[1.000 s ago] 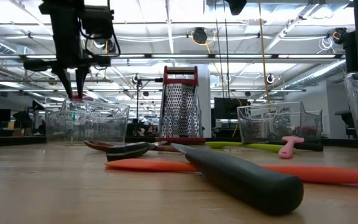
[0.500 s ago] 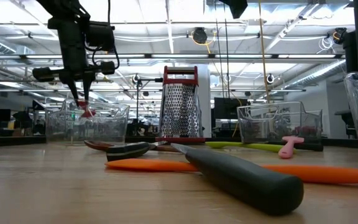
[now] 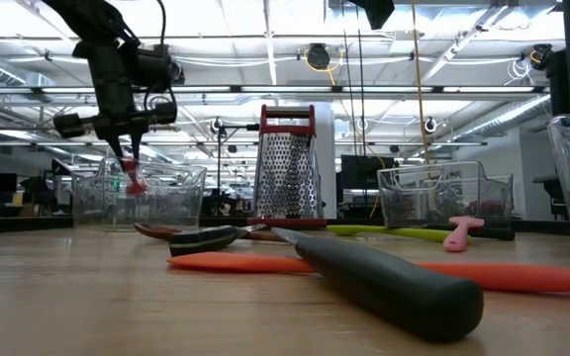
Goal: Pick & Place Kitchen Items
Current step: Put the red serving spoon into the top left transparent bin
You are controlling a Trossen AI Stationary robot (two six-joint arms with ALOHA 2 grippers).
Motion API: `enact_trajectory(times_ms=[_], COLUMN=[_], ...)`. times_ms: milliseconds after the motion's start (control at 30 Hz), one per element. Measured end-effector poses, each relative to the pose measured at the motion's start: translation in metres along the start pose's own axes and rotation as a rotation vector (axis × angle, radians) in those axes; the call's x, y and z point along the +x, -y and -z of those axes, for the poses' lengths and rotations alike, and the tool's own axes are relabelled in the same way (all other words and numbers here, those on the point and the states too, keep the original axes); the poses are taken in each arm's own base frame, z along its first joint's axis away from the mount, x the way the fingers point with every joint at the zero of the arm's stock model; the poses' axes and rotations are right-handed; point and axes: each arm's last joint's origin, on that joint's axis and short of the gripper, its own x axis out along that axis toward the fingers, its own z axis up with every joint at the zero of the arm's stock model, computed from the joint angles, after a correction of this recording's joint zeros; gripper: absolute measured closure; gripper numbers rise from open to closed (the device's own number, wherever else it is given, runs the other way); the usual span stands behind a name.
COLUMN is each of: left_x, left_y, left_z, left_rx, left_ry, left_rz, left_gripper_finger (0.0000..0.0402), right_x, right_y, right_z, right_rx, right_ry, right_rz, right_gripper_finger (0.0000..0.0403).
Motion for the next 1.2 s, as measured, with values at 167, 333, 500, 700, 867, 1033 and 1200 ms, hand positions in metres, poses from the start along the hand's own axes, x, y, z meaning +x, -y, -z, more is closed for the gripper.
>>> enact_trajectory(times_ms=[167, 333, 500, 700, 867, 1033, 1200], left_x=[0.008, 0.023, 0.039, 0.046, 0.046, 0.045, 0.045], left_y=[0.001, 0.004, 0.010, 0.011, 0.010, 0.009, 0.009], left_z=[-0.006, -0.011, -0.017, -0.019, -0.018, -0.018, -0.019], left_rx=[0.010, 0.038, 0.062, 0.082, 0.094, 0.098, 0.104], left_ry=[-0.025, -0.063, -0.099, -0.123, -0.140, -0.139, -0.118], left_rz=[-0.026, -0.073, -0.066, -0.076, -0.077, -0.088, -0.099], left_gripper_finger=[0.0359, 0.0359, 0.0359, 0.0353, 0.0336, 0.0343, 0.0325], right_x=[0.000, 0.000, 0.000, 0.000, 0.000, 0.000, 0.000], right_y=[0.000, 0.000, 0.000, 0.000, 0.000, 0.000, 0.000], right_z=[0.000, 0.001, 0.002, 0.003, 0.003, 0.003, 0.003], right_rx=[0.000, 0.000, 0.002, 0.007, 0.007, 0.007, 0.008], right_ry=[0.000, -0.007, -0.024, -0.029, -0.029, -0.028, -0.028], right_rz=[0.002, 0.003, 0.005, 0.006, 0.006, 0.006, 0.006], right_gripper_finger=[0.0154, 0.0155, 0.0154, 0.0154, 0.0155, 0.0155, 0.0156])
